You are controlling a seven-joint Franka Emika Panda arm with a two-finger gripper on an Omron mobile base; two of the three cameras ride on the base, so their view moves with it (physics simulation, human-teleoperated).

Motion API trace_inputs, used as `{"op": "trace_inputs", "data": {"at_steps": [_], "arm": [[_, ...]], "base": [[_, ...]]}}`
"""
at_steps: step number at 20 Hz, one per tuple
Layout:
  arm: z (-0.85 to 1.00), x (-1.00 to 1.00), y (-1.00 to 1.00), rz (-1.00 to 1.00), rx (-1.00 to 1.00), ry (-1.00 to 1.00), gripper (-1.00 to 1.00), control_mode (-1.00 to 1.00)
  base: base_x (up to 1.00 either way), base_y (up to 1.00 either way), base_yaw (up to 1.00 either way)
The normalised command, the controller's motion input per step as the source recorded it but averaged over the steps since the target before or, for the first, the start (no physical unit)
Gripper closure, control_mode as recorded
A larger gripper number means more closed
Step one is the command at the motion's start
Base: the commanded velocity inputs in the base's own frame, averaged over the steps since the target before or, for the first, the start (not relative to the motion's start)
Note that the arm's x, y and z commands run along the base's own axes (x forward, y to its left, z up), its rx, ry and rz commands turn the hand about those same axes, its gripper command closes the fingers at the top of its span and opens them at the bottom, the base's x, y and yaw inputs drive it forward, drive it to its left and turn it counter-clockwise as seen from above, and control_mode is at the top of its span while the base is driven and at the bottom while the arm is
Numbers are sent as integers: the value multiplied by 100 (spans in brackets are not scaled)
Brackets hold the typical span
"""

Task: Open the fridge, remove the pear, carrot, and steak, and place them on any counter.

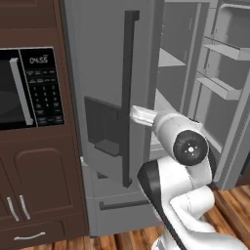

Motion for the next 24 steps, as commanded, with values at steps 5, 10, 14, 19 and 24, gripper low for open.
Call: {"op": "trace_inputs", "data": {"at_steps": [5,10,14,19,24], "arm": [[0,-1,-97,19,30,-1,-100,-100],[0,21,-67,14,20,3,-100,-100],[0,84,-21,14,4,14,-100,-100],[0,100,-8,6,2,18,-100,-100],[0,100,-13,11,4,16,-100,-100]], "base": [[0,0,0],[0,0,0],[0,0,0],[0,0,0],[0,0,0]]}}
